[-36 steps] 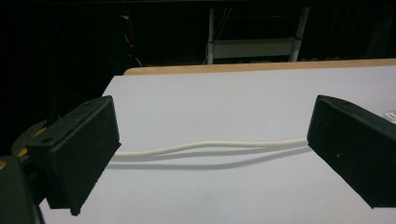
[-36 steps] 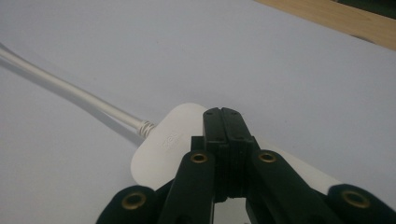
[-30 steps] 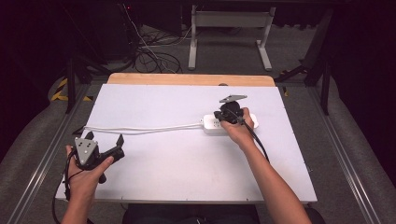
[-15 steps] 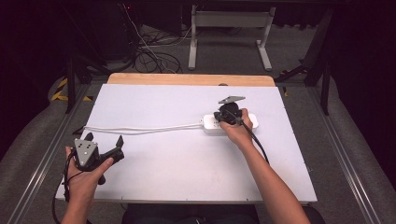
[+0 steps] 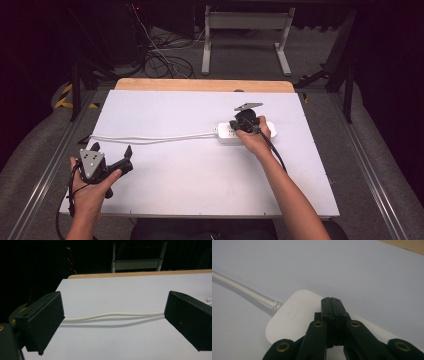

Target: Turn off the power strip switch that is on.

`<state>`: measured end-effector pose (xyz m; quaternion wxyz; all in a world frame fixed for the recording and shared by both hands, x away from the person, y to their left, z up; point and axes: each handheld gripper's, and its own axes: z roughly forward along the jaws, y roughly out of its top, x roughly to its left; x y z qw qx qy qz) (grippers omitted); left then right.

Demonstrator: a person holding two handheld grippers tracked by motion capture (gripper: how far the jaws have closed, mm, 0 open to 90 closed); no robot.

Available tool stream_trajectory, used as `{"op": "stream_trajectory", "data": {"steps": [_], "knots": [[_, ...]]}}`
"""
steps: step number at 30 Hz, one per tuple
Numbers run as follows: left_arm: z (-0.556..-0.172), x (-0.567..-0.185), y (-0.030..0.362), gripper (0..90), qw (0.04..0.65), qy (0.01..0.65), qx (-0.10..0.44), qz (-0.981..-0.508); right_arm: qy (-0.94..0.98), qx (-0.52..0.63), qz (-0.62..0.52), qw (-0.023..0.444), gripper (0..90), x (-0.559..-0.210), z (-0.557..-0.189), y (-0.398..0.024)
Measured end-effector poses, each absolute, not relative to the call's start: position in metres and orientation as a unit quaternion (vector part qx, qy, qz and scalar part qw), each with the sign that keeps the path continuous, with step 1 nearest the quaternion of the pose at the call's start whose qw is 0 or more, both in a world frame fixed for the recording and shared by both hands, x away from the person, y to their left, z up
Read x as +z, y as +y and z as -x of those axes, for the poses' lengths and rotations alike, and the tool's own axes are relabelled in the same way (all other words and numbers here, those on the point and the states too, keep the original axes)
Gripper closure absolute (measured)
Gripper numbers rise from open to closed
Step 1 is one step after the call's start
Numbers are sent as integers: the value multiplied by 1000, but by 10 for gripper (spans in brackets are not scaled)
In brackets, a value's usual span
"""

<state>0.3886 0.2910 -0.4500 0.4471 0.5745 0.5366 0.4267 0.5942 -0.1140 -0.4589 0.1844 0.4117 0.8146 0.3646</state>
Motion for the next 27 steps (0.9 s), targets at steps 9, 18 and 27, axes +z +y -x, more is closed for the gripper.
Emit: {"op": "stream_trajectory", "data": {"steps": [9,18,27], "knots": [[-390,-450,292,36,448,539,424,-573,839,304,-401,208,900,-451,-596,-99],[-390,-450,292,37,450,540,422,-573,852,267,-414,180,900,-443,-606,-93],[-390,-449,292,38,453,539,420,-572,851,261,-423,171,900,-441,-607,-94]]}}
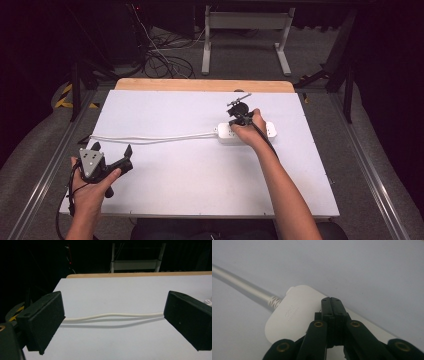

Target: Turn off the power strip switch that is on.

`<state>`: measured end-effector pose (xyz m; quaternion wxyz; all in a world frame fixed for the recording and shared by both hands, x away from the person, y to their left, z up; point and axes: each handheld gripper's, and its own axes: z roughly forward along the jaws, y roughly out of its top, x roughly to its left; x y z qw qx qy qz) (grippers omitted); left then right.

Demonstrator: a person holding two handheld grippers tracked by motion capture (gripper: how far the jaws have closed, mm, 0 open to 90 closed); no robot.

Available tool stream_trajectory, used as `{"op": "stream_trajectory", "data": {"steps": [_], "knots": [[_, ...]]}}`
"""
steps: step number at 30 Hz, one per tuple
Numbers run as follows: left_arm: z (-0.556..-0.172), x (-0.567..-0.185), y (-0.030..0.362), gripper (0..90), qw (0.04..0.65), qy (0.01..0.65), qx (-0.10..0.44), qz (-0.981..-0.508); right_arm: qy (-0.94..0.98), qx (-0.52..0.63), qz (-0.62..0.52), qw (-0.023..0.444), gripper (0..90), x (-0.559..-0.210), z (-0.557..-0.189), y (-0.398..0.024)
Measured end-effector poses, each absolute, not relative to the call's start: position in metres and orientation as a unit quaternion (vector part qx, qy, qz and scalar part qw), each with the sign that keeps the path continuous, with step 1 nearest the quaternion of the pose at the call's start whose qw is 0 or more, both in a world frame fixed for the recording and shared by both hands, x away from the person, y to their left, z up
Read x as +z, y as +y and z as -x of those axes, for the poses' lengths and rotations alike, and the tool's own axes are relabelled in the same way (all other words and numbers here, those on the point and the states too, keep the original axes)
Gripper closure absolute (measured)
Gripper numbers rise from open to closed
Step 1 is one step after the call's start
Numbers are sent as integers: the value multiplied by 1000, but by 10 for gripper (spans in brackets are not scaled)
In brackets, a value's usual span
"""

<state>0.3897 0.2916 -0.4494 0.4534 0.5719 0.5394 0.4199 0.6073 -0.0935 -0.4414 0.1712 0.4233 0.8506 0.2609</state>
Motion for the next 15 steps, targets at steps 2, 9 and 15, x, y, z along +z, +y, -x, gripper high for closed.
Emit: {"op": "stream_trajectory", "data": {"steps": [2,9,15], "knots": [[-390,-449,292,38,454,540,419,-572,850,260,-425,170,900,-441,-607,-93],[-390,-449,291,38,453,539,418,-573,850,264,-424,169,900,-443,-607,-93],[-389,-449,291,39,454,540,418,-573,854,242,-413,206,900,-444,-601,-83]]}}
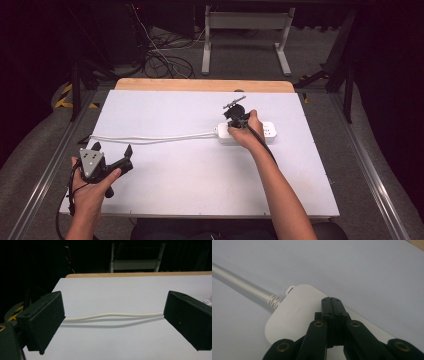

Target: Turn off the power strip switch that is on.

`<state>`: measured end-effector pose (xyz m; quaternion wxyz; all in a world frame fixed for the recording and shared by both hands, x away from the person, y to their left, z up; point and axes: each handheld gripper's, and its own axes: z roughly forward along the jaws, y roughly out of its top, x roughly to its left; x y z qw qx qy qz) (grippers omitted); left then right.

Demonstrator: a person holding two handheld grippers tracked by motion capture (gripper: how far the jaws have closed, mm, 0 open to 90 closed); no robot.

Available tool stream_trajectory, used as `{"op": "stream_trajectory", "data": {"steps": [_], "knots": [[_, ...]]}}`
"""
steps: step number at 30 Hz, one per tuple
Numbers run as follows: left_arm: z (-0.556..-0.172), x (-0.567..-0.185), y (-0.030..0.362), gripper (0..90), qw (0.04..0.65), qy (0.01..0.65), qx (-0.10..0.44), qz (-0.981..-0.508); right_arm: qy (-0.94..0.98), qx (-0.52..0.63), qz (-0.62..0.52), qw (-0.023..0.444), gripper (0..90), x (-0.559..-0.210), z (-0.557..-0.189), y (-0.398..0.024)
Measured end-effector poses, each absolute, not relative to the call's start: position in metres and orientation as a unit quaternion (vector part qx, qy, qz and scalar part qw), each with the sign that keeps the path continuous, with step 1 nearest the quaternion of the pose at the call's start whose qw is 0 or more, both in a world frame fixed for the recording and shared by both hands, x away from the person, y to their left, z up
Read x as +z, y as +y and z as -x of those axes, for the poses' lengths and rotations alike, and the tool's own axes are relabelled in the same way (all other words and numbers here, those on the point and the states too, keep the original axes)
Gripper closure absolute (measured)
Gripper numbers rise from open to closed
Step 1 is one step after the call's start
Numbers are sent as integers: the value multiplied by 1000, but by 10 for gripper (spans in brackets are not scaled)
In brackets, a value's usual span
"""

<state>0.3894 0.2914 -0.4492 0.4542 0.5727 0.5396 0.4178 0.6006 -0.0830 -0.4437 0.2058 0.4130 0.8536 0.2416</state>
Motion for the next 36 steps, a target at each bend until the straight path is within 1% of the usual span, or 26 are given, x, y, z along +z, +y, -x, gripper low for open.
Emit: {"op": "stream_trajectory", "data": {"steps": [9,15,24,27,29,32,36], "knots": [[-390,-449,292,41,455,541,416,-573,845,265,-423,190,900,-445,-601,-90],[-390,-449,292,41,455,541,415,-573,844,271,-418,196,900,-447,-600,-90],[-391,-449,290,41,458,540,413,-573,839,289,-423,180,900,-447,-601,-96],[-391,-449,290,41,459,540,412,-572,839,289,-424,184,900,-447,-600,-95],[-390,-448,291,41,461,538,412,-572,836,292,-423,194,900,-448,-599,-95],[-390,-449,291,41,462,540,413,-569,836,294,-424,188,900,-448,-600,-96],[-391,-448,293,41,461,544,412,-567,833,300,-422,196,900,-446,-599,-95]]}}
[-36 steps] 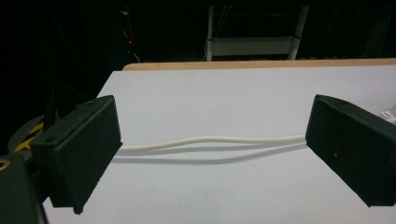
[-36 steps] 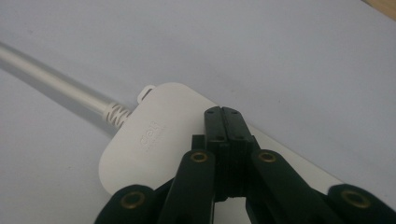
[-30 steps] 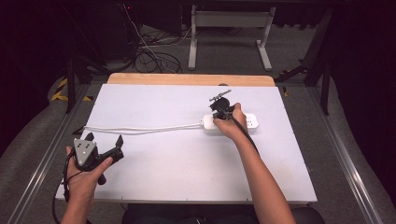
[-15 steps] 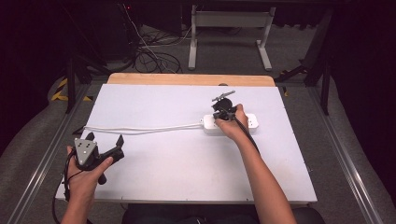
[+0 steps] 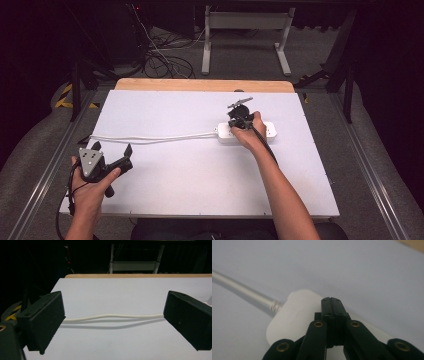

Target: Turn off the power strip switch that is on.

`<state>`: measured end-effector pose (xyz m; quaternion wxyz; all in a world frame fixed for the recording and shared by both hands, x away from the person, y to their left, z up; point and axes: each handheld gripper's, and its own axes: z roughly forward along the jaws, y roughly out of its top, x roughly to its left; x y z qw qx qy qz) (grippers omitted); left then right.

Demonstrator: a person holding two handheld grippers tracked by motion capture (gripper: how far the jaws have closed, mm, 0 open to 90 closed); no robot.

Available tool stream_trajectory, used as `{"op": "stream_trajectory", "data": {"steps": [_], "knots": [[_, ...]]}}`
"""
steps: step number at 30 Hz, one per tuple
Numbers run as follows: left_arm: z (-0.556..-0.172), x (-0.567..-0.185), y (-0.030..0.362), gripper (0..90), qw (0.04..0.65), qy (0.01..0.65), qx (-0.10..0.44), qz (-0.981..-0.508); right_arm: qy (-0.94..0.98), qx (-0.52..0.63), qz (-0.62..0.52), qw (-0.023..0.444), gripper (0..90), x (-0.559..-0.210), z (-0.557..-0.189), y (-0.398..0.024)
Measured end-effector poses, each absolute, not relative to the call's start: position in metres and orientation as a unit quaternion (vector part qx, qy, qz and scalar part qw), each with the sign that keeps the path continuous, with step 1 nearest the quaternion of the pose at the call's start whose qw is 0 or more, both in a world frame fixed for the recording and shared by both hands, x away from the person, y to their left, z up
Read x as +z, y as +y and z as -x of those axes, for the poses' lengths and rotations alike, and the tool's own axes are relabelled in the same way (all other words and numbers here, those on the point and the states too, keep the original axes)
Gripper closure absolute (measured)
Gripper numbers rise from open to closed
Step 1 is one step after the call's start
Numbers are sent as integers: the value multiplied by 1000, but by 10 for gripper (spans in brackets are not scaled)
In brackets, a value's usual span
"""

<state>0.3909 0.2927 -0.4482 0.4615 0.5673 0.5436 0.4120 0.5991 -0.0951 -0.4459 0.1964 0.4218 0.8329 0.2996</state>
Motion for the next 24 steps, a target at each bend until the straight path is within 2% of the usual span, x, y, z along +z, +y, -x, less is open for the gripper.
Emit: {"op": "stream_trajectory", "data": {"steps": [9,12,24], "knots": [[-390,-448,293,41,463,544,412,-566,832,302,-426,187,900,-445,-600,-95],[-391,-448,294,42,463,543,413,-567,826,312,-425,197,900,-443,-599,-98],[-392,-448,293,42,465,544,411,-564,784,421,-397,223,900,-412,-577,-129]]}}
